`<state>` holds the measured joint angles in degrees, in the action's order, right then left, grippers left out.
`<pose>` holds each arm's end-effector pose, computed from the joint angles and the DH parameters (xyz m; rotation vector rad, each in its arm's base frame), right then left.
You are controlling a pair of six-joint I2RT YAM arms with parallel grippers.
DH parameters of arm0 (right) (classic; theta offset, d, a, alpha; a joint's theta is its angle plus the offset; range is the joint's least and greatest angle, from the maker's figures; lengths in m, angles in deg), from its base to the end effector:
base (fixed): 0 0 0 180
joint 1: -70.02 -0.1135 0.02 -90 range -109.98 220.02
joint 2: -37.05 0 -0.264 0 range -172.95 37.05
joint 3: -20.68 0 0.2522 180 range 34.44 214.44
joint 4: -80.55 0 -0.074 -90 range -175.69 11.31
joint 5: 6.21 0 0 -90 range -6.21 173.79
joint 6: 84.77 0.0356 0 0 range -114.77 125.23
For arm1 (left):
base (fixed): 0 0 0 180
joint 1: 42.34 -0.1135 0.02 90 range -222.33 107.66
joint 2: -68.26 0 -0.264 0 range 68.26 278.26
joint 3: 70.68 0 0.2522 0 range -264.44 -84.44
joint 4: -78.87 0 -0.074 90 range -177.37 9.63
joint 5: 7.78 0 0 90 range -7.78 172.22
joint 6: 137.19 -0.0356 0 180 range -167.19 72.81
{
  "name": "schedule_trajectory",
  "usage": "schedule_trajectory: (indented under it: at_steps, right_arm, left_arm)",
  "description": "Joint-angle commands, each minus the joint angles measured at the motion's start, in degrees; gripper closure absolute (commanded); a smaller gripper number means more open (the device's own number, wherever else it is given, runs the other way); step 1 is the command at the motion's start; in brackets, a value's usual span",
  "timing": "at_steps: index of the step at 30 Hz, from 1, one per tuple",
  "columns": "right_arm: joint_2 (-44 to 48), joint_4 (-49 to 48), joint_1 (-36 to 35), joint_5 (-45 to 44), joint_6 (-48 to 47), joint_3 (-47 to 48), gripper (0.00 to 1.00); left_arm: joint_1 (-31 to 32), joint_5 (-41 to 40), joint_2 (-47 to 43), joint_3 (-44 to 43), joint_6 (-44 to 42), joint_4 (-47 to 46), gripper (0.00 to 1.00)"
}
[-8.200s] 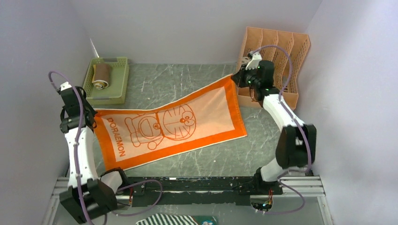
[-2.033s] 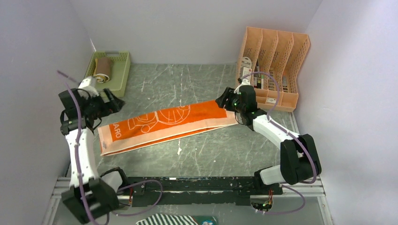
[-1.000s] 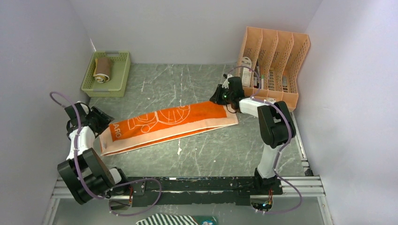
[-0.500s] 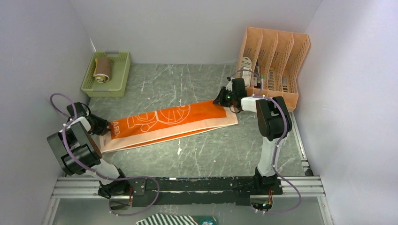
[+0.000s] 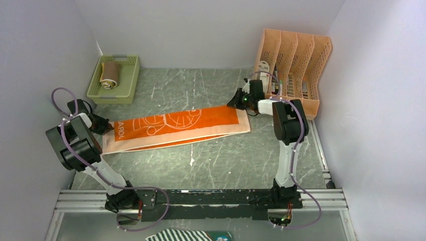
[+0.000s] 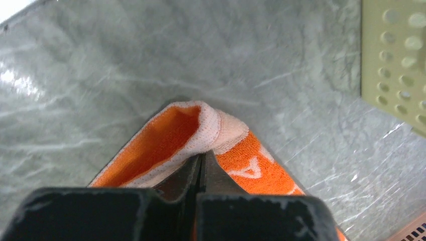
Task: Roll the towels
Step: Fold the towel at the center of the board.
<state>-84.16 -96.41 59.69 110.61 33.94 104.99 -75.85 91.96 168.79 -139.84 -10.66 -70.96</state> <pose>0.4296 0.0946 0.1200 0.1155 2.3307 0.8830 0.2831 0.1802 0.1459 -1.4681 2.1945 -0.2425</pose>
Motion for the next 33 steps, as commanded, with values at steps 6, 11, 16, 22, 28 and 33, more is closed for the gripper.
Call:
schedule_trajectory:
  at_steps: [6,11,16,22,28,33]
  right_arm:
    - [-10.64,10.44,0.95,-7.16,-4.33,13.47,0.84]
    - [-10.76,10.96,1.03,-4.59,-5.7,18.91,0.84]
    - [-4.38,8.41,1.06,-1.37,-4.76,19.4,0.79]
    - [6.69,-2.54,-0.11,1.44,2.34,8.76,0.67]
    - [13.71,-8.46,-1.67,3.99,5.57,-1.47,0.64]
    - [20.03,-13.58,-1.71,6.22,7.4,-11.35,0.64]
  left_arm:
    - [-0.39,-4.67,7.71,-6.34,-2.62,-4.93,0.93]
    - [-0.48,8.73,1.3,-7.4,-4.97,-9.01,0.79]
    - [-1.91,12.27,-4.23,-14.27,-13.35,1.31,0.3]
    - [-7.33,12.81,-8.64,-7.53,-14.65,-3.79,0.0]
    - [-7.19,11.14,-6.1,-8.08,-25.74,-2.35,0.04]
    - [-6.75,14.2,-1.2,-7.44,-34.82,-3.35,0.11]
